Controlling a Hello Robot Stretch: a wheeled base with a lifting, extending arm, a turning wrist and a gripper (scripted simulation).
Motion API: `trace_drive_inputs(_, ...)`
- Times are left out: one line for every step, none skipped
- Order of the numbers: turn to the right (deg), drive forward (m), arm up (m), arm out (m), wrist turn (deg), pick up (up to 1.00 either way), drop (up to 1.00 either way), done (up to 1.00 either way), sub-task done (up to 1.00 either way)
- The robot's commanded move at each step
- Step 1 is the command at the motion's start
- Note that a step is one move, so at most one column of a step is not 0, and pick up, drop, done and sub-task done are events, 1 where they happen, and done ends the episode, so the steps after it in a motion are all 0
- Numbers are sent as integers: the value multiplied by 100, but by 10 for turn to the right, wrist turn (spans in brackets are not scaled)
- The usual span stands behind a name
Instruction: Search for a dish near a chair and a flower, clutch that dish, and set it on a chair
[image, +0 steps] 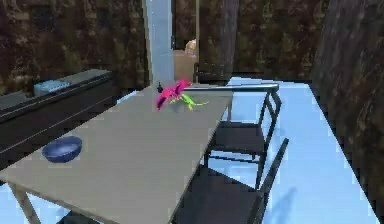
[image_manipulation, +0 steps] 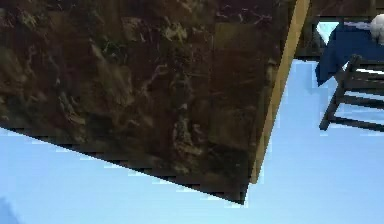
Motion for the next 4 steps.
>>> trace_drive_inputs(-450,0,0,0,0,0,0,0,0)
trace_drive_inputs(-450,0,0,0,0,0,0,0,0)
trace_drive_inputs(-330,0,0,0,0,0,0,0,0)
trace_drive_inputs(150,0,0,0,0,0,0,0,0)
